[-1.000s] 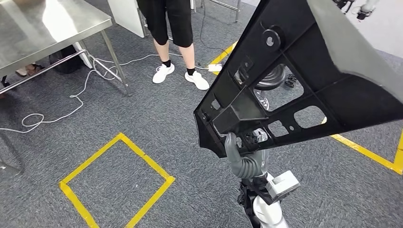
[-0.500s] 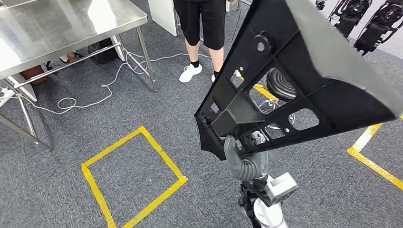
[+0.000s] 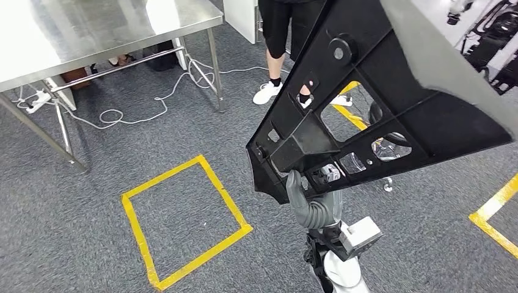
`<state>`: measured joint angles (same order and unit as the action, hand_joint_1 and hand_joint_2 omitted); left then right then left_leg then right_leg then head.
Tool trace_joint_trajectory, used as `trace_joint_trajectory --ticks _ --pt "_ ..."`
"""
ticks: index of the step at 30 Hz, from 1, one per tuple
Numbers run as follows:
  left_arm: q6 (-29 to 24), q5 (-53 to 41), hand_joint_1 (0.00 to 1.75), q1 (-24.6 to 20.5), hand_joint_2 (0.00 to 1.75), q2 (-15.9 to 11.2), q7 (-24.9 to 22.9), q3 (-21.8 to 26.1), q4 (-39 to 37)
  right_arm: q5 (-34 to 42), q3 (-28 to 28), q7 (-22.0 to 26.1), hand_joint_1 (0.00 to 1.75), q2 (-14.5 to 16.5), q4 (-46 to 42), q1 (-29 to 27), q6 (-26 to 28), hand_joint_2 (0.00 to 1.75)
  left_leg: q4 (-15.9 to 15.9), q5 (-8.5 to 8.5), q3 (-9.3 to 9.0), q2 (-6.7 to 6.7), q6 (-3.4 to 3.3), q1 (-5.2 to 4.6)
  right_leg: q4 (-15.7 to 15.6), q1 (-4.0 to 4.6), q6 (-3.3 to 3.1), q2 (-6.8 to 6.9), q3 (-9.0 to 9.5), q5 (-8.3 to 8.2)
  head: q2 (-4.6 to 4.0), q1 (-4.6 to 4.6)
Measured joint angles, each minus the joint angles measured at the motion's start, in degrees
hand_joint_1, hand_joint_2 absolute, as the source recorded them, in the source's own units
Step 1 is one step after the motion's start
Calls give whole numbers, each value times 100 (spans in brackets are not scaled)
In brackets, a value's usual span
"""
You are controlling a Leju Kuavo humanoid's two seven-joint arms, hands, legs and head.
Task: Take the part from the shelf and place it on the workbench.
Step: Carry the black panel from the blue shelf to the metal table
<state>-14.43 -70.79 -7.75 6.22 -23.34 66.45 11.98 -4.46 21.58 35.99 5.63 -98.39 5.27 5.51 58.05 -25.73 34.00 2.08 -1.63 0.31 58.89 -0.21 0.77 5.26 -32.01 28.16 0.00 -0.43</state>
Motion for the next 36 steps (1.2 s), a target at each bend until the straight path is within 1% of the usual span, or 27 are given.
trace_joint_trajectory --ticks 1,3,5,6,7,8,9,10,11,12,14,15,16,18,20,21,22,23,25,26,27,29,31,32,34,35,36 --pt "2 0 0 -1 175 3 0 1 0 -3 -1 1 175 1 -1 8 4 175 -41 27 -32 -62 -29 17 125 -2 12 -100 -44 74 0 6" --pt "7 4 0 -5 175 13 0 2 0 -27 -3 1 175 -14 -1 -12 32 175 -70 52 -61 -179 -59 34 726 -29 -8 -366 -326 350 0 39" --pt "7 39 0 -3 175 21 0 7 0 -75 -5 3 175 -40 1 -84 81 175 -65 53 -51 -324 -68 31 1401 -41 -14 -458 -686 578 0 58" --pt "3 72 0 3 175 27 0 14 0 -103 -6 3 175 -53 1 -118 110 175 -61 52 -49 -404 -67 30 1500 -42 13 -472 -754 566 0 59" --pt "-2 102 0 10 175 34 0 24 0 -124 -8 5 175 -63 2 -140 138 175 -59 52 -54 -482 -66 29 1367 -43 55 -489 -710 458 0 61" --pt "-8 129 0 16 175 43 0 34 0 -139 -16 5 175 -72 2 -148 168 175 -57 49 -61 -558 -59 29 1022 -47 100 -533 -561 282 0 62" --pt "-11 145 0 22 175 53 0 44 0 -146 -31 5 175 -78 4 -148 198 175 -54 45 -65 -630 -51 30 596 -56 130 -641 -375 106 0 67" --pt "-13 150 0 23 175 63 0 51 0 -146 -54 7 175 -83 9 -147 225 175 -47 36 -65 -694 -31 19 236 -59 130 -736 -215 -27 0 70" --pt "-13 150 0 27 175 73 0 56 0 -142 -85 9 175 -88 15 -148 249 175 -43 30 -57 -746 -6 12 3 -60 109 -807 -105 -106 0 70" --pt "-8 141 0 35 175 79 0 58 0 -138 -117 14 175 -92 20 -152 269 175 -40 29 -45 -788 23 13 -87 -52 72 -846 -61 -127 0 69" --pt "-1 108 0 59 175 84 0 57 0 -127 -174 20 175 -99 21 -159 299 175 -33 25 -18 -837 90 35 -101 -53 -9 -766 -34 -143 0 68" --pt "2 86 0 69 175 86 0 56 0 -125 -194 21 175 -99 15 -165 309 175 6 -2 -1 -772 122 42 -115 -65 -42 -732 -19 -149 0 66" --pt "2 57 0 72 175 88 0 52 0 -126 -212 21 175 -100 4 -177 321 175 121 -75 49 -651 154 42 -129 -82 -82 -686 0 -151 0 53" --pt "5 3 0 61 175 91 0 41 0 -134 -249 22 175 -103 -29 -232 359 175 674 -369 318 -358 209 42 -142 -85 -147 -579 32 -136 0 24" --pt "15 -32 0 51 175 92 0 26 0 -139 -290 23 175 -108 -51 -310 390 175 1372 -647 701 -255 255 70 -140 -70 -189 -453 41 -114 0 15" --pt "21 -42 0 51 175 94 0 22 0 -142 -307 22 175 -110 -58 -342 394 175 1537 -658 809 -239 270 83 -139 -66 -194 -393 44 -103 0 16" --pt "25 -44 0 54 175 94 0 20 0 -146 -317 22 175 -110 -65 -363 395 175 1491 -563 807 -222 280 93 -138 -66 -196 -338 50 -93 0 13" --pt "26 -43 0 54 175 92 0 21 0 -154 -322 20 175 -110 -74 -375 396 175 1231 -385 685 -193 281 100 -138 -66 -187 -297 63 -81 0 13" --pt "26 -34 0 47 175 86 0 21 0 -179 -328 17 175 -109 -97 -377 413 175 460 -44 269 -71 249 91 -135 -43 -143 -232 97 -45 0 8" --pt "26 -24 0 41 175 84 0 21 0 -195 -330 15 175 -108 -106 -374 431 175 183 37 116 -30 220 79 -134 -25 -112 -211 113 -26 0 18" --pt "26 -14 0 39 175 83 0 21 0 -210 -331 14 175 -106 -113 -371 451 175 38 53 35 -7 186 63 -135 -7 -82 -187 124 -11 0 23" --pt "26 1 0 41 175 82 0 21 0 -232 -331 11 175 -103 -117 -368 482 175 -3 35 22 -51 112 36 -157 11 -21 -146 150 2 0 38" --pt "26 8 0 42 175 82 0 21 0 -238 -334 7 175 -104 -125 -369 495 175 -53 59 -20 -89 31 50 -37 3 24 -226 105 77 0 44" --pt "26 10 0 40 175 82 1 21 0 -238 -337 5 175 -107 -131 -369 497 175 -79 72 -43 -107 -7 65 171 0 24 -306 10 185 0 53" --pt "29 11 0 34 175 82 1 21 0 -234 -346 0 175 -113 -139 -382 501 175 -85 68 -49 -146 -48 74 910 -22 -18 -446 -364 510 0 75" --pt "36 11 0 32 175 82 1 21 0 -230 -354 -4 175 -116 -139 -395 503 175 -84 64 -46 -172 -57 70 1279 -29 -24 -466 -565 638 0 84" --pt "45 11 0 31 175 82 0 21 0 -226 -366 -10 175 -121 -138 -407 504 175 -83 61 -45 -205 -58 67 1514 -33 -9 -474 -703 691 0 85"
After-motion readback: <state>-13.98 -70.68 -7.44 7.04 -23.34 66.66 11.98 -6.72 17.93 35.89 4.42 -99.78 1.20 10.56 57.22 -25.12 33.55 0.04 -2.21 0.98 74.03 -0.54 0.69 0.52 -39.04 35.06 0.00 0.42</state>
